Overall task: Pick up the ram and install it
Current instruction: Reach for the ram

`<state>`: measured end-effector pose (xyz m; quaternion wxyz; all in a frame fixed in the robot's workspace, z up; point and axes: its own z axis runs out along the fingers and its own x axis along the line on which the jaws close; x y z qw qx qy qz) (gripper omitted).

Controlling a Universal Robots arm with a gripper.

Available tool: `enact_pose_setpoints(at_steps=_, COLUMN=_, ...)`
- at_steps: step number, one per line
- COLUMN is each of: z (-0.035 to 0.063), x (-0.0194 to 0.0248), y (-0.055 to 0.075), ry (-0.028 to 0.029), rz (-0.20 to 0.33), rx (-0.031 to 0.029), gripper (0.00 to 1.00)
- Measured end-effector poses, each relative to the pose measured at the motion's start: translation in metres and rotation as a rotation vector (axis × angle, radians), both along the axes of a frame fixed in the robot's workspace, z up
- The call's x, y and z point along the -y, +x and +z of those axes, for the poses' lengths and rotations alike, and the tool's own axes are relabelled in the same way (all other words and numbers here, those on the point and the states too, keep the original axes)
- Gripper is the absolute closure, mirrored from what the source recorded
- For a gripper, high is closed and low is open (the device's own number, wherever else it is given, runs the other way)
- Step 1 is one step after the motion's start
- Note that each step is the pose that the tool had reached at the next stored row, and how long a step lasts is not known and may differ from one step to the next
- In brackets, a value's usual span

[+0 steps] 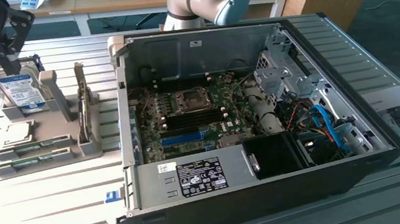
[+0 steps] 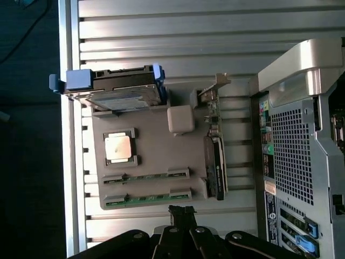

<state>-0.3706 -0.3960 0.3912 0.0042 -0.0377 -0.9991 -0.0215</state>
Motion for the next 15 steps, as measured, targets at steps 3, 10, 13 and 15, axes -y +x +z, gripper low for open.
enact_pose_setpoints(at_steps=3, z=-0.0001, x=-0.0001, y=-0.008, ry=0.0000, rz=0.000, rx=-0.0011, gripper=0.90)
enact_pose_setpoints(at_steps=10, z=-0.0002, x=-0.0002, y=-0.028, ry=0.0000, rz=0.000, rx=-0.0040, gripper=0.90)
enact_pose_setpoints(at_steps=13, z=-0.0002, x=-0.0003, y=-0.035, ry=0.0000, rz=0.000, rx=-0.0055, gripper=0.90)
enact_pose_setpoints(at_steps=15, z=-0.0002, x=-0.0002, y=-0.038, ry=0.0000, rz=0.000, rx=-0.0057, gripper=0.90)
